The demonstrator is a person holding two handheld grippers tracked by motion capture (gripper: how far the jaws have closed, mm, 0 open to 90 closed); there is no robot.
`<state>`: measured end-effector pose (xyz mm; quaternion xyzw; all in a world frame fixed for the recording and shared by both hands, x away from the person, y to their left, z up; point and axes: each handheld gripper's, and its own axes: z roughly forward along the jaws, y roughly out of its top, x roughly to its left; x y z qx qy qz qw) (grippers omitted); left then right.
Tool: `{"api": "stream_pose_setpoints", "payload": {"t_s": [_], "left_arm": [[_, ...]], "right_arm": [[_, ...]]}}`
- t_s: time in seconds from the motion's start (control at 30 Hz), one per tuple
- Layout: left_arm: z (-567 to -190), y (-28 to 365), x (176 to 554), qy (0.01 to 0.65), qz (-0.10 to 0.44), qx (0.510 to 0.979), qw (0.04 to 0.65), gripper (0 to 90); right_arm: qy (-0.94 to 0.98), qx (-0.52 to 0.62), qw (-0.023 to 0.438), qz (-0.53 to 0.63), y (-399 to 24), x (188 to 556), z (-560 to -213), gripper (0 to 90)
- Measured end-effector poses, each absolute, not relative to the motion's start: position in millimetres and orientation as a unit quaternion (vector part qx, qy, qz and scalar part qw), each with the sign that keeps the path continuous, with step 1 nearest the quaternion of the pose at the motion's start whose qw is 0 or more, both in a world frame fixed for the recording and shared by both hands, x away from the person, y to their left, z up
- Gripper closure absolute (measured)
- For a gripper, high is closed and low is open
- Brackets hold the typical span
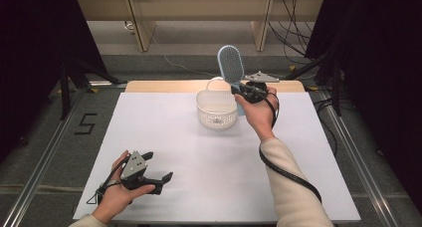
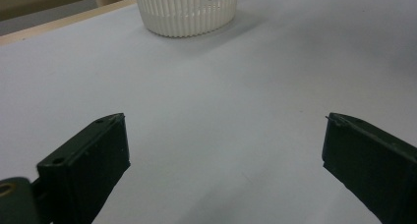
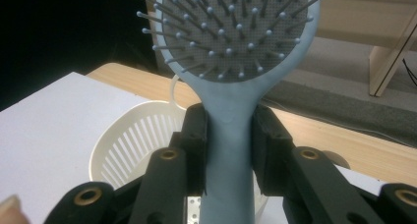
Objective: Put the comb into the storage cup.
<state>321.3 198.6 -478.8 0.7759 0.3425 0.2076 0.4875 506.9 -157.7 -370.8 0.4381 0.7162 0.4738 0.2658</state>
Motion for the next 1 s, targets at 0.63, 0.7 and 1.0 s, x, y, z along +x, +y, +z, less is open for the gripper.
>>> {"api": "stream_pose_setpoints", "payload": {"t_s": [0.63, 0.7, 1.0], "left_arm": [[-478.7, 198.6, 321.2, 0.342, 0.207, 0.777, 0.487, 3.3], [-478.7, 198.5, 321.2, 0.342, 0.207, 0.777, 0.487, 3.3], [-478.8, 198.4, 321.3, 0.342, 0.207, 0.776, 0.487, 3.3]], "right_arm": [[0.715, 0.438, 0.269, 0.474, -155.3, 512.4, -365.7, 70.8], [0.716, 0.438, 0.269, 0.473, -154.6, 512.7, -366.3, 70.8], [0.718, 0.438, 0.262, 0.472, -152.8, 514.7, -367.4, 70.8]]}}
